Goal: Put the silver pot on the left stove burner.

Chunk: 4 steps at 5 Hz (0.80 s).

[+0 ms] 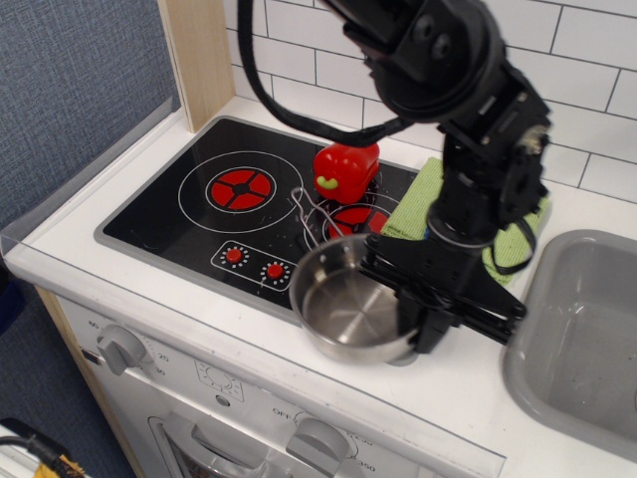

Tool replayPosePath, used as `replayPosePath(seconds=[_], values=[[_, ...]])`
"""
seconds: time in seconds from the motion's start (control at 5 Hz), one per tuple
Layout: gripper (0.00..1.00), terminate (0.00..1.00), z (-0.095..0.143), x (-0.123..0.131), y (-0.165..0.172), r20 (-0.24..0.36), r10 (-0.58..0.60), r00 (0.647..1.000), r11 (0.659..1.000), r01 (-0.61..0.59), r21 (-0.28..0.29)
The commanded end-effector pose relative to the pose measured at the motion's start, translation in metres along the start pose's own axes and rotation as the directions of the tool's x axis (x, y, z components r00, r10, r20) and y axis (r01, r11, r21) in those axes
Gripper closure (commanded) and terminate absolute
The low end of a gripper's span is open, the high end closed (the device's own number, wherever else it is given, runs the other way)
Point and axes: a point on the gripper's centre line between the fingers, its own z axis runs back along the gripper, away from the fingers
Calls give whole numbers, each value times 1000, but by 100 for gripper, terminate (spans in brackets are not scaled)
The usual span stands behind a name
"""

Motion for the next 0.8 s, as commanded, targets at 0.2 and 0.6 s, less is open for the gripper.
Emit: replayPosePath(seconds=[0.2,0.6], values=[[100,0,107,24,45,278,392,877,919,-386,-80],[100,0,82,71,129,170,605,778,796,-590,-135]])
